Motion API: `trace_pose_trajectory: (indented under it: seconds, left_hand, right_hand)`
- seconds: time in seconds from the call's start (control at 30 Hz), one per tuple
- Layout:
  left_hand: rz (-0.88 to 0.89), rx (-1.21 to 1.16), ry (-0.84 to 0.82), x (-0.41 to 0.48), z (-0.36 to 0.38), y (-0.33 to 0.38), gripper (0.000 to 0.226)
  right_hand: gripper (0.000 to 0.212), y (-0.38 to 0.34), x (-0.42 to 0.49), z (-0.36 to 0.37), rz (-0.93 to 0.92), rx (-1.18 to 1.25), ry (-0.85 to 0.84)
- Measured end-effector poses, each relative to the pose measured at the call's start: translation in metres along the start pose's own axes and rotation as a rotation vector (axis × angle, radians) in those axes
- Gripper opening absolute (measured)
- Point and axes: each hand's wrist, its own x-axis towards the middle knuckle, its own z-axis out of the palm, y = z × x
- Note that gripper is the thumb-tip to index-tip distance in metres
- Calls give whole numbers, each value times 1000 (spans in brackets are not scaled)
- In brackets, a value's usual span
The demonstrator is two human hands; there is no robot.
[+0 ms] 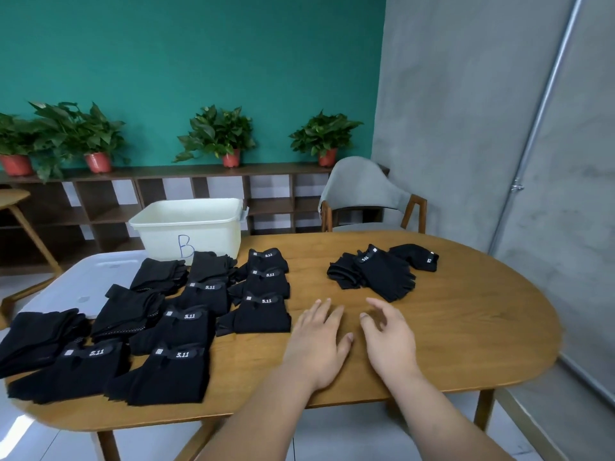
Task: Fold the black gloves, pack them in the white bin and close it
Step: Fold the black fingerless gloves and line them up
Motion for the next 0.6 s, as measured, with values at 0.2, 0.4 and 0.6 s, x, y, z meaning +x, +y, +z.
trace_pose_trajectory:
  seconds: [0.2, 0.4, 0.6]
  left_hand:
    - [-19, 30, -11, -3, 13, 10, 67]
    - [-14, 19, 19, -2, 12, 11, 67]
    - [-16, -7, 42, -1, 13, 9, 67]
  right_hand:
    - [46, 23, 40, -30, -96, -461, -34]
    - [54, 8, 81, -11, -378, -814, -269]
    - [65, 10, 108, 16, -278, -859, -407]
